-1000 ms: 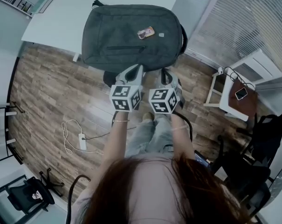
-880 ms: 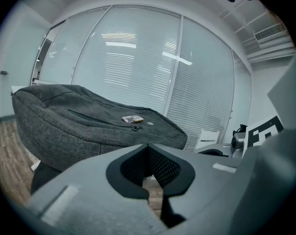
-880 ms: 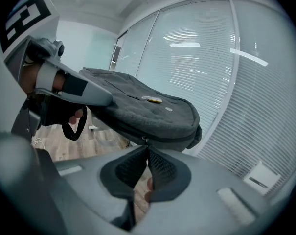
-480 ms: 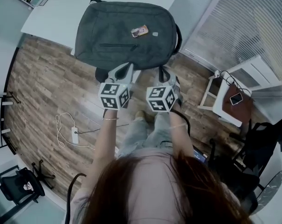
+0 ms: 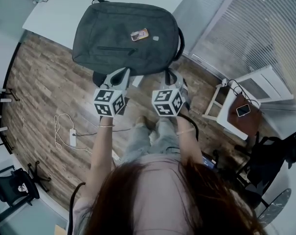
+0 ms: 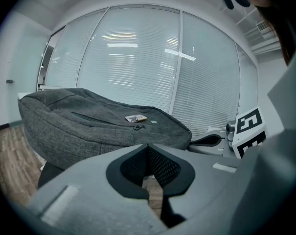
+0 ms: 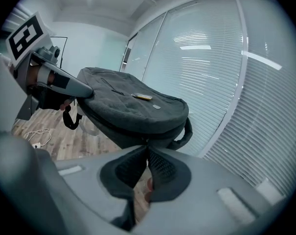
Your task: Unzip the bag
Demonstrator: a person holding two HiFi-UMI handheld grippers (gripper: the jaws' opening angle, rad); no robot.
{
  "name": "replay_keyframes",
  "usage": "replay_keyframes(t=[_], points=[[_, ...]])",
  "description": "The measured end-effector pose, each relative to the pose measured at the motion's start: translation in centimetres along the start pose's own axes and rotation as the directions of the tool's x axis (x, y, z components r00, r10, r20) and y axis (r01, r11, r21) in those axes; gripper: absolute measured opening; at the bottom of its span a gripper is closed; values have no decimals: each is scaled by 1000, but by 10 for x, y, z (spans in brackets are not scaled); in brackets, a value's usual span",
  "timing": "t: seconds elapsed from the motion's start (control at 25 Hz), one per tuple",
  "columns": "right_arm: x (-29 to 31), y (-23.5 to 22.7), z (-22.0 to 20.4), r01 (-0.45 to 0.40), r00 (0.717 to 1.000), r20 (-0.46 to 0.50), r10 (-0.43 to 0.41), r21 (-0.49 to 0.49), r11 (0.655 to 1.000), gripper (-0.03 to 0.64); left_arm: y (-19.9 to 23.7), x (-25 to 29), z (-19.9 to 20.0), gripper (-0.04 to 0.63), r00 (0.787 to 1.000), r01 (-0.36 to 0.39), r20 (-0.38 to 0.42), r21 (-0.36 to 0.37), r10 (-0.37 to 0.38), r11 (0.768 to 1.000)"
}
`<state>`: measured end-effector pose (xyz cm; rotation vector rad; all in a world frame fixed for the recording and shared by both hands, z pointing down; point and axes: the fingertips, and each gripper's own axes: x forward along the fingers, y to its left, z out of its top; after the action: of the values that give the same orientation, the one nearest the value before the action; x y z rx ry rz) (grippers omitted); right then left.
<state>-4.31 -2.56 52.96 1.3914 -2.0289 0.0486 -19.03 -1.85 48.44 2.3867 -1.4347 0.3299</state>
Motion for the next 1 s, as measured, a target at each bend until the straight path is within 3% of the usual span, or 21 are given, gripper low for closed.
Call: replay_keyframes(t=[0.64, 1.0], points=[[6, -26, 1, -93, 994, 39, 99, -133, 987, 12, -1, 2, 0, 8, 998, -52, -24, 15, 52, 999], [9, -49, 3, -93, 994, 51, 101, -140, 986, 14, -2, 2, -1, 8, 997, -68, -30, 37, 69, 997]])
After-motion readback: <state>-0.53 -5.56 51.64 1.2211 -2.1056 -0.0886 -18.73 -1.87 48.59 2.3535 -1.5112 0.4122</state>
